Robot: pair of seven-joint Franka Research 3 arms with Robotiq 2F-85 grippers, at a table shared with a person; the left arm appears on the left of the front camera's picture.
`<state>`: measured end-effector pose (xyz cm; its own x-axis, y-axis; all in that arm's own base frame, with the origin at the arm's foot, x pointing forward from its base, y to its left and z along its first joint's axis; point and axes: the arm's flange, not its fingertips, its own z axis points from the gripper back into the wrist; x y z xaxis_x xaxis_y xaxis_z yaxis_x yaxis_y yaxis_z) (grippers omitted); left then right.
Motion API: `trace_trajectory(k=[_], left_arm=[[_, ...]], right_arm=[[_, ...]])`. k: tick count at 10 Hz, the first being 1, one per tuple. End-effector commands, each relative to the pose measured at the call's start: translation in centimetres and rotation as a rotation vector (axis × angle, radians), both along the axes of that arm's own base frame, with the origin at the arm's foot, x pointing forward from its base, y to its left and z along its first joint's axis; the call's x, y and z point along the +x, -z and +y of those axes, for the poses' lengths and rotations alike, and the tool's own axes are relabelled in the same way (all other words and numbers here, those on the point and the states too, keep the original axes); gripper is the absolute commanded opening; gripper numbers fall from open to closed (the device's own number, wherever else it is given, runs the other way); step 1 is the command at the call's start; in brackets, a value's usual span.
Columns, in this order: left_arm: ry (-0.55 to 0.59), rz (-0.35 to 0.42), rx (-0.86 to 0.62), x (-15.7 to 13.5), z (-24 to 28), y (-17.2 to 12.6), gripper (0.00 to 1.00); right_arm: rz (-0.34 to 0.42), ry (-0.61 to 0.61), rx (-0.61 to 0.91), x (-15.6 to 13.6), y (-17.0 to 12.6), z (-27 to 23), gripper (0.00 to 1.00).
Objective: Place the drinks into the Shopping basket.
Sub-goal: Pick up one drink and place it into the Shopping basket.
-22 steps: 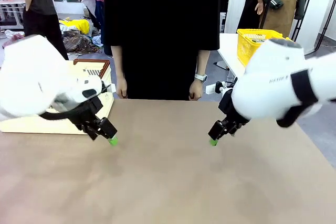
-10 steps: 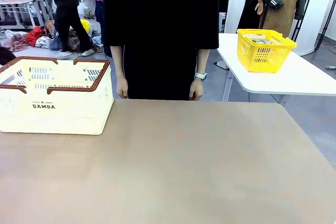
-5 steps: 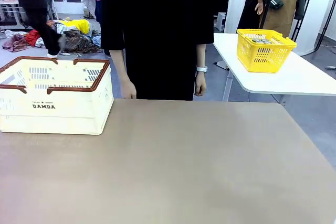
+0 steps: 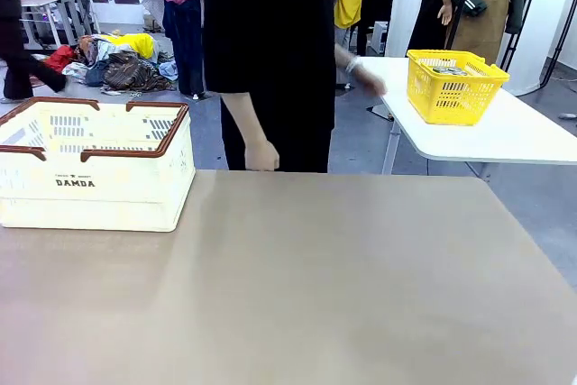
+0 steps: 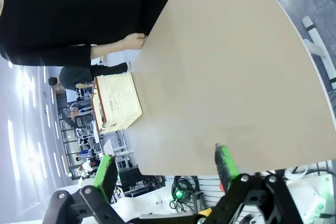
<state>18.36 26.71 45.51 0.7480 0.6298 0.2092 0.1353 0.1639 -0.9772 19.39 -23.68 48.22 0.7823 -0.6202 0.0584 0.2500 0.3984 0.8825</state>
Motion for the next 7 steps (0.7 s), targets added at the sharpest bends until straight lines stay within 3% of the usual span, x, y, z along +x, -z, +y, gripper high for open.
trace_trajectory(k=[1,7], left_arm=[[-0.001,-0.022,-0.011,0.09,0.13,-0.23,1.00],[-0.001,-0.022,-0.011,0.09,0.13,-0.23,1.00]], right_arm=[[-0.020,-0.011,-0.005,-0.11,-0.23,0.03,1.00],[-0.020,-0.011,-0.005,-0.11,-0.23,0.03,1.00]])
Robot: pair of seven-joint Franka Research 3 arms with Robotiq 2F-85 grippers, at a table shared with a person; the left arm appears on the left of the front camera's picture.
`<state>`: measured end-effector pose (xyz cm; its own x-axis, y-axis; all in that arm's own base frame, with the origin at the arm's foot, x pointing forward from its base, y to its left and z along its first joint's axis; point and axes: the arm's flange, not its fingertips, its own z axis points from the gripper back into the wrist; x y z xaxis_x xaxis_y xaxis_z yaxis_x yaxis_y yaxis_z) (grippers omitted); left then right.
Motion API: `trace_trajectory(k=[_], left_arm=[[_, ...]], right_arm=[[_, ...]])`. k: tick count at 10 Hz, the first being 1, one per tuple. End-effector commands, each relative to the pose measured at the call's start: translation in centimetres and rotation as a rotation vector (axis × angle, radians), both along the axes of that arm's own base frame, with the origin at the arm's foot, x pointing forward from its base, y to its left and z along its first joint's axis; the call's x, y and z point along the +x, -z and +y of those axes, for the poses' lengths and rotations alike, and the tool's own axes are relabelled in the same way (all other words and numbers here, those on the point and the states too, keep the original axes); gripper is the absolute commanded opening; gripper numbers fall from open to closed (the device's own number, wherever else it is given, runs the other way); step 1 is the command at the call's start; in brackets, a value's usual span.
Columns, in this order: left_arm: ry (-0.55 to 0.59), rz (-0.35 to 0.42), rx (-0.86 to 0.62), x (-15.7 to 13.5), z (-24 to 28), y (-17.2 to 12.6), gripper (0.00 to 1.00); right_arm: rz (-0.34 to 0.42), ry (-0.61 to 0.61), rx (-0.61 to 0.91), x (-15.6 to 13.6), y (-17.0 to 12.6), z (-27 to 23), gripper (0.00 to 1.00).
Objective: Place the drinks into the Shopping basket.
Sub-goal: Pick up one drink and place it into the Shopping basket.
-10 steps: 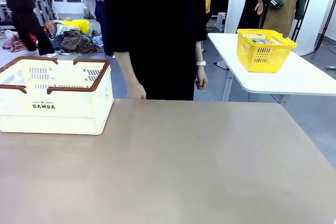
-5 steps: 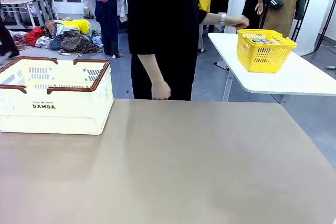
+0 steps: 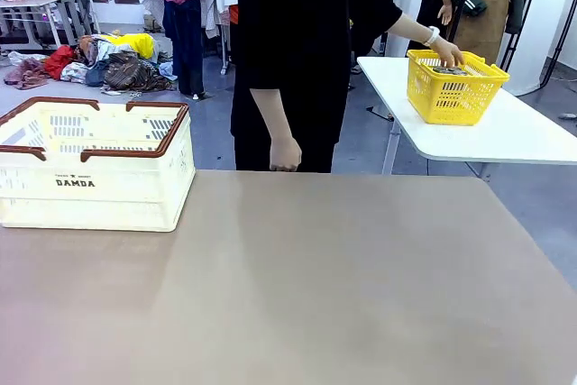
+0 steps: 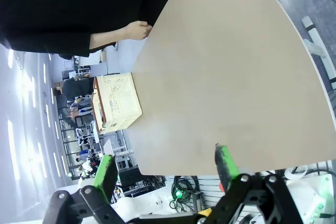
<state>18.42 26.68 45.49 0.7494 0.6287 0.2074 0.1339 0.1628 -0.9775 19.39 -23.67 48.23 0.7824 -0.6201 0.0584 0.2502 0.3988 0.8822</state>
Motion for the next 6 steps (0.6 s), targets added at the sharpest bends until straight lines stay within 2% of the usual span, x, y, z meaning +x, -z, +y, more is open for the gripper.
trace_trajectory(k=[1,6], left_arm=[[-0.002,-0.024,-0.010,0.03,0.16,-0.25,1.00],[-0.002,-0.024,-0.010,0.03,0.16,-0.25,1.00]], right_arm=[[-0.020,-0.011,-0.005,-0.12,-0.22,0.02,1.00],[-0.020,-0.011,-0.005,-0.12,-0.22,0.02,1.00]])
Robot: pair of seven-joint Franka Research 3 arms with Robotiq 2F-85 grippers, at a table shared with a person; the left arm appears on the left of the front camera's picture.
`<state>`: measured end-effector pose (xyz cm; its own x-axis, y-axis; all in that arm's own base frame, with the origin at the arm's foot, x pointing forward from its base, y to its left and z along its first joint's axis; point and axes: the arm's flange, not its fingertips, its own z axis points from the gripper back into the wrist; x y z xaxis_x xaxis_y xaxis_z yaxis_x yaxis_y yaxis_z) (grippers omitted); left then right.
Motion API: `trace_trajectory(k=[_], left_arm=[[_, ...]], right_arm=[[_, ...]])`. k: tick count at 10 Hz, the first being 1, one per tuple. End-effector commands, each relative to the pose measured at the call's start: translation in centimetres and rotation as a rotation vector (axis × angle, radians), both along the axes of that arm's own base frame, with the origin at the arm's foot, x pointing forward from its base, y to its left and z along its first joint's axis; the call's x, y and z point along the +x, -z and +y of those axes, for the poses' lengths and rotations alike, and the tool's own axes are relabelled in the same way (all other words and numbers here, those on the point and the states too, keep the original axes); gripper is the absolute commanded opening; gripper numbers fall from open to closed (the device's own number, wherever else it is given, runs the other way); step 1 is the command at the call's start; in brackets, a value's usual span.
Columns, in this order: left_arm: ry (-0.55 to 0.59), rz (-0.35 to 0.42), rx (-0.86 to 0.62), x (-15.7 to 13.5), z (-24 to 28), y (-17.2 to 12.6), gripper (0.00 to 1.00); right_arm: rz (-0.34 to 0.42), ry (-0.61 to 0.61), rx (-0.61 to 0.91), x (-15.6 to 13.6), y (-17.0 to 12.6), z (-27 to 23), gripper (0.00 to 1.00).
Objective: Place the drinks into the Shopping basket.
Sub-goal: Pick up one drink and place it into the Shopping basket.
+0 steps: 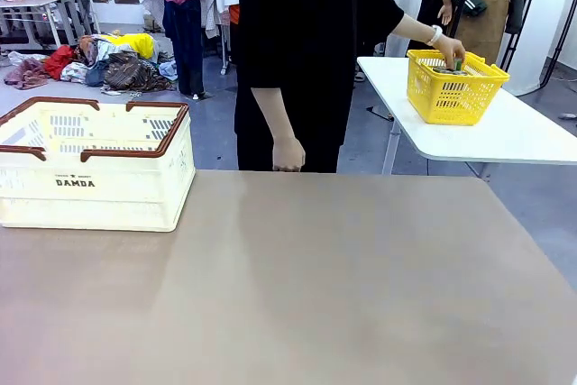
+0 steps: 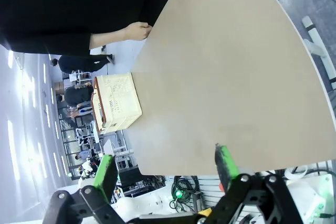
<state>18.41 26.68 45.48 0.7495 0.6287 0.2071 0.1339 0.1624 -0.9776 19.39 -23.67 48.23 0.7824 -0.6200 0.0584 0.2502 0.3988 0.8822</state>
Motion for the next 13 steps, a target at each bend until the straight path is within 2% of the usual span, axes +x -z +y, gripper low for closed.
trace_trajectory(k=[1,13], left_arm=[[-0.002,-0.024,-0.009,0.04,0.16,-0.26,1.00],[-0.002,-0.024,-0.009,0.04,0.16,-0.26,1.00]], right_arm=[[-0.020,-0.011,-0.005,-0.12,-0.22,0.02,1.00],[-0.020,-0.011,-0.005,-0.12,-0.22,0.02,1.00]])
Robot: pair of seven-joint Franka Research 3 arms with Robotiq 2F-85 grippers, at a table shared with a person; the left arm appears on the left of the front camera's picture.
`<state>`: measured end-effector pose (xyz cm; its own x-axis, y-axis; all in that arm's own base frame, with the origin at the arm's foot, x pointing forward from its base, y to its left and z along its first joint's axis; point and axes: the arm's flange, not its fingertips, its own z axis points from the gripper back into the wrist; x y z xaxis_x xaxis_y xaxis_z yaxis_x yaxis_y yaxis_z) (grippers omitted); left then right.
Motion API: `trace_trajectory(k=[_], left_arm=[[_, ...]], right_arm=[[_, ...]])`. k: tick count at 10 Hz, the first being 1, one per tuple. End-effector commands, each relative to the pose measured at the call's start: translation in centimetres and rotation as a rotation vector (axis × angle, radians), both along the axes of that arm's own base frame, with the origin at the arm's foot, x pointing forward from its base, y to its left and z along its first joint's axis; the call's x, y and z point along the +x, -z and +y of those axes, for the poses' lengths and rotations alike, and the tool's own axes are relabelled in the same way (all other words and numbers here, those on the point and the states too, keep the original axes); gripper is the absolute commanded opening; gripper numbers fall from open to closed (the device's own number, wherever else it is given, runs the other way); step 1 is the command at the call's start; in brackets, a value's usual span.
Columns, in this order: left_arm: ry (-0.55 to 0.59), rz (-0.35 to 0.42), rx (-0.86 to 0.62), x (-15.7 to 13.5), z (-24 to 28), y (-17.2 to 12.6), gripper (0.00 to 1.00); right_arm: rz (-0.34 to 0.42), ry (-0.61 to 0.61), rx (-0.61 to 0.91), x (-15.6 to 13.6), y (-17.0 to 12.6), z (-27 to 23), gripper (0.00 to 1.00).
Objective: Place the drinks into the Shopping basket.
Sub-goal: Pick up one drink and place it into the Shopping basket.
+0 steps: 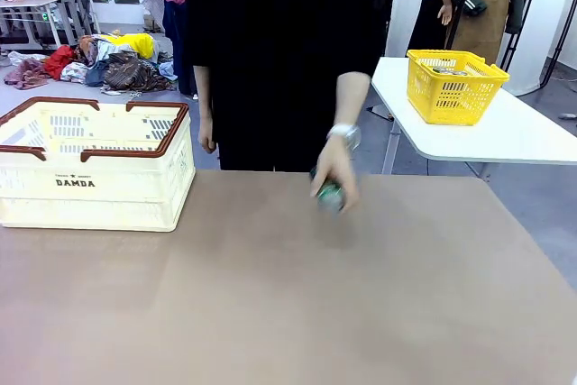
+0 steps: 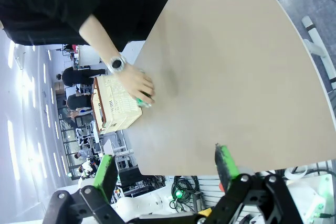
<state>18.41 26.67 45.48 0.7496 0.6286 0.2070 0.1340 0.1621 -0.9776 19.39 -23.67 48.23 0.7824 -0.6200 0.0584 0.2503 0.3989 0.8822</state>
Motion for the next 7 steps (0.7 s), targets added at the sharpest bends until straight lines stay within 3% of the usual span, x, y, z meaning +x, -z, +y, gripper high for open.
trace_trajectory(k=[1,7], left_arm=[[-0.003,-0.024,-0.009,0.04,0.16,-0.26,1.00],[-0.003,-0.024,-0.009,0.04,0.16,-0.26,1.00]], right_arm=[[-0.020,-0.011,-0.005,-0.12,-0.22,0.02,1.00],[-0.020,-0.011,-0.005,-0.12,-0.22,0.02,1.00]])
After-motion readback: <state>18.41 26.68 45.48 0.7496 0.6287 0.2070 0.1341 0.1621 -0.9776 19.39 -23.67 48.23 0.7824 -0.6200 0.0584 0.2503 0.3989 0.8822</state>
